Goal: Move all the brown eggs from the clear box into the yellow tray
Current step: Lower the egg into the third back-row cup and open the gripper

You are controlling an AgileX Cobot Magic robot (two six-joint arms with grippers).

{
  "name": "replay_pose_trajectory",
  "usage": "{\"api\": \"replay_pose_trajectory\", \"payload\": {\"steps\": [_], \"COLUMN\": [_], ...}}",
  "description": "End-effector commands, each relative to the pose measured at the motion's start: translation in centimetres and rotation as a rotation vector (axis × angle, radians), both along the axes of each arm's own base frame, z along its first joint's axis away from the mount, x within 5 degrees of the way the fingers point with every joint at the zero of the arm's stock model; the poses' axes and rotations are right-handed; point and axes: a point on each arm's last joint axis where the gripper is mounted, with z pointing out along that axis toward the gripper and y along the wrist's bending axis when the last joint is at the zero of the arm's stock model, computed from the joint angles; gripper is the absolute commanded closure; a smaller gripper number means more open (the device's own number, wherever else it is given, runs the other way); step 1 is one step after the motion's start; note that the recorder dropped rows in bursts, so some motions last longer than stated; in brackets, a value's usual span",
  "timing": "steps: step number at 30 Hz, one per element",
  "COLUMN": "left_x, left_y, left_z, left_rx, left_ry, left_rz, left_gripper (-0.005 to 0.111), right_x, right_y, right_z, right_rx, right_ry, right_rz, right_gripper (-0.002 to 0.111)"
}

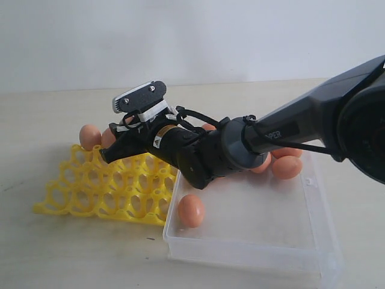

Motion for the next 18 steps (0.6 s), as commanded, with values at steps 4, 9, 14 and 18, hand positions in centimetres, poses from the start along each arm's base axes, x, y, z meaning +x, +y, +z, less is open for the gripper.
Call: {"api": "replay_pose_trajectory", "payload": {"steps": [4,9,14,18], "left_x": [-0.02,-0.02,-0.02,-0.02], "left_y": [-0.03,-0.03,-0.03,-0.03], "left_z": [0.22,0.22,0.22,0.22], "left_rx": [-0.006,-0.006,-0.006,-0.006], "left_ry": [-0.016,-0.016,-0.016,-0.016], "left_rz": [-0.004,-0.004,-0.004,-0.004], "left_gripper": [0.107,0.107,0.107,0.107], "right_x": [0.33,0.29,0.27,0.25], "right_y": [-0.04,-0.07,-0.08,-0.09], "right_z": [0.52,0.33,0.34,0.33], "right_rx": [0.016,0.002,-0.002,-0.007], "right_ry": [-0.027,-0.01,-0.005,0.001], "right_rz": [0.001,0.002,0.002,0.002], "right_gripper": [0.057,0.053,0.047,0.046]}}
